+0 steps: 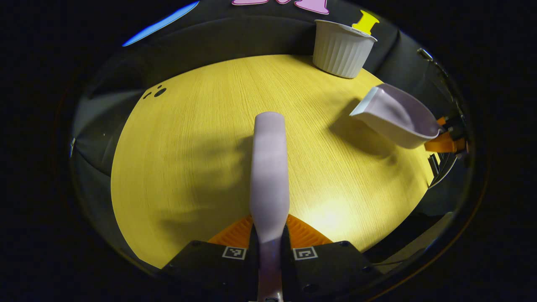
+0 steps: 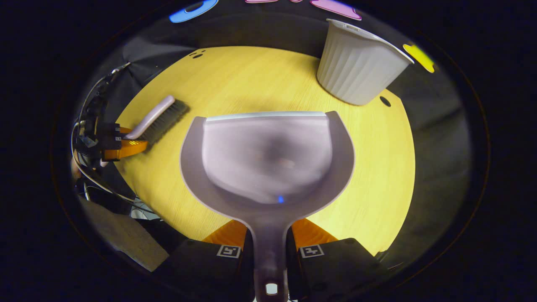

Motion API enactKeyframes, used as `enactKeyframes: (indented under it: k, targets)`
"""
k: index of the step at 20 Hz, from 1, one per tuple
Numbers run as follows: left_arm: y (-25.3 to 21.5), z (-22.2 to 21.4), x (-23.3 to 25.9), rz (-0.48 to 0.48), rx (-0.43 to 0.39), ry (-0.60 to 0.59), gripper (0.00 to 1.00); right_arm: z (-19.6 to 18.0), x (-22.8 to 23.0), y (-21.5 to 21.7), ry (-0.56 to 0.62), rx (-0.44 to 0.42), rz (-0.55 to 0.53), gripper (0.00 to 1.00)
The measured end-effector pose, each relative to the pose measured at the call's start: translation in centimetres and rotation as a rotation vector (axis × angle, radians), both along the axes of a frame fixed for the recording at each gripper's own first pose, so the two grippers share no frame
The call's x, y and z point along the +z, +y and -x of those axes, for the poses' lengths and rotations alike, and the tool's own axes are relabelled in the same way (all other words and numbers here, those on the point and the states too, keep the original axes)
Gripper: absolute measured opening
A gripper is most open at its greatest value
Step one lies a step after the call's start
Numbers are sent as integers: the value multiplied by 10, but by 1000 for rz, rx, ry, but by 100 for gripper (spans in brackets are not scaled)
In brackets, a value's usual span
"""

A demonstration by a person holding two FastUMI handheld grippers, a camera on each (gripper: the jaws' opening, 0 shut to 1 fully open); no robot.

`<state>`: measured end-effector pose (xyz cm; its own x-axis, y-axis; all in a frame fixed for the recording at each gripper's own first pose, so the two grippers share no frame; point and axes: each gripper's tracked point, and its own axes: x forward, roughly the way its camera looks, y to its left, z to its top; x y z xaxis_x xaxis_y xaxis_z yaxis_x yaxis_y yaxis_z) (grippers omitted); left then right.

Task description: Pick up the small broom and dustpan from the desktop, sweep the trash into the dustpan with the broom, and then empty the trash into the garbage bin.

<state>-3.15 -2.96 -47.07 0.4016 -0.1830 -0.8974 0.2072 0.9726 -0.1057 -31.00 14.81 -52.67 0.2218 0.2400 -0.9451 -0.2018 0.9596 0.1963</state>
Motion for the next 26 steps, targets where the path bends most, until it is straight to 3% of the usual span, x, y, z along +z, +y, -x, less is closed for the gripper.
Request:
enactKeyframes:
  k: [5, 9, 11, 16, 19, 20, 23, 26]
  targets:
    - [-2, -1, -7, -17, 9, 25, 27, 17, -33, 2, 15, -52, -6, 36]
    - [-2, -4, -10, -34, 8, 30, 28, 21, -35, 1, 13, -66, -14, 40]
    - [-2, -4, -10, -49, 3, 37, 28, 22, -37, 0, 17, -66, -12, 34]
    - [0, -5, -4, -86, -4, 18, 33, 25, -29, -3, 18, -50, -22, 40]
    - [8, 1, 9, -108, -2, -5, 27, 26, -14, -7, -22, -37, -15, 40]
    - [11, 4, 16, -112, 1, -15, 34, 26, -4, -8, -33, -40, -21, 40]
    - [13, 10, 38, -105, 22, -53, 35, 23, 29, -9, -99, -69, -54, 40]
    - [8, 4, 83, -67, 56, -180, 34, 9, 67, -6, -213, -100, -81, 40]
